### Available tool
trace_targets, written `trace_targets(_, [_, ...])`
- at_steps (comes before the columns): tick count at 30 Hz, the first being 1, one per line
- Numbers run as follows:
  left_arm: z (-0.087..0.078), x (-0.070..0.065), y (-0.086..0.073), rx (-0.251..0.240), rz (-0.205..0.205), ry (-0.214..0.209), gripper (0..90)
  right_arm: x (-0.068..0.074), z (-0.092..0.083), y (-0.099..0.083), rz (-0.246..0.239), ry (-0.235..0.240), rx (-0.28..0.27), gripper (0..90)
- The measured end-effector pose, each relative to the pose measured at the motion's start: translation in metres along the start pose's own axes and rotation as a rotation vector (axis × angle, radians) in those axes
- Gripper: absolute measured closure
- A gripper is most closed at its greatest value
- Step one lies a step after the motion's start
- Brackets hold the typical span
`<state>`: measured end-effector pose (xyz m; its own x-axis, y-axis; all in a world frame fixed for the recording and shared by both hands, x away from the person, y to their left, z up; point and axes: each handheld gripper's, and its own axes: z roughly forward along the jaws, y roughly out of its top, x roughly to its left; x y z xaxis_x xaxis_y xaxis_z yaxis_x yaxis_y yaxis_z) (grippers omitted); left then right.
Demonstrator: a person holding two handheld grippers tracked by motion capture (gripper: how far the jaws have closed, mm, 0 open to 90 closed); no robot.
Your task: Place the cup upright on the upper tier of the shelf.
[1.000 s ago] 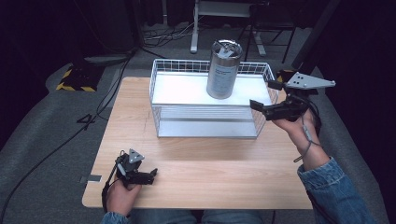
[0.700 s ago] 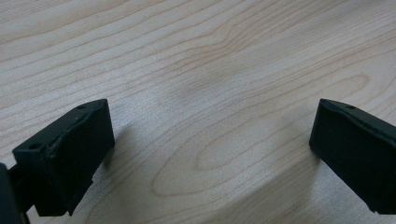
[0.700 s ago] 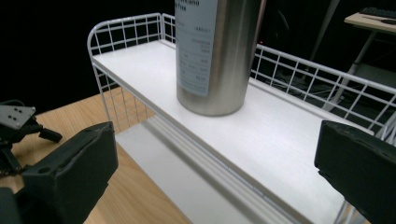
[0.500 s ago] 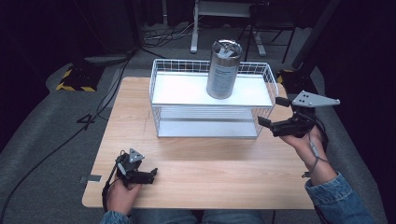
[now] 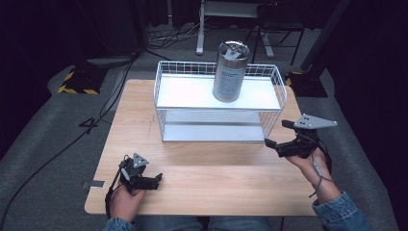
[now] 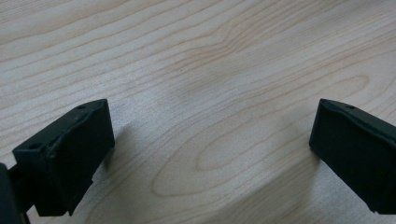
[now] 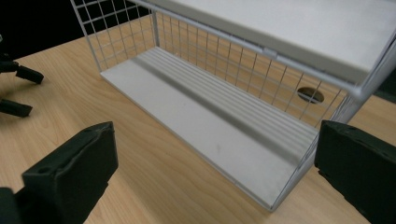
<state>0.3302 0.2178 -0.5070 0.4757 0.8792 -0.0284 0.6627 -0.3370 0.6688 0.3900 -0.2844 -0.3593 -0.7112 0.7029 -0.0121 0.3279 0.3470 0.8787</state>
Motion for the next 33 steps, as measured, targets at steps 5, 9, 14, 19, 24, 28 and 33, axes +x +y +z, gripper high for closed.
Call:
trace_targets(5, [0.000,0.000,0.000,0.000,0.001,0.000,0.4,0.001,0.008,-0.022,0.020,0.001,0.030,0.0])
trace_targets(9, [0.000,0.000,0.000,0.000,0.001,0.000,0.4,0.002,0.016,-0.041,0.051,0.018,0.053,0.0])
trace_targets(14, [0.000,0.000,0.000,-0.001,0.000,0.000,0.4,0.006,0.024,-0.059,0.068,0.030,0.075,0.0])
trace_targets(19, [0.000,0.000,0.000,0.000,0.000,0.000,0.4,0.011,0.033,-0.079,0.060,0.028,0.110,0.0])
trace_targets(24, [0.000,0.000,0.000,0.000,0.000,0.000,0.4,0.013,0.038,-0.096,0.099,0.039,0.113,0.0])
trace_targets(28, [0.000,0.000,0.000,0.000,0.001,0.000,0.4,0.015,0.043,-0.106,0.102,0.039,0.129,0.0])
trace_targets(33, [0.000,0.000,0.000,0.000,0.001,0.000,0.4,0.021,0.046,-0.113,0.094,0.020,0.142,0.1])
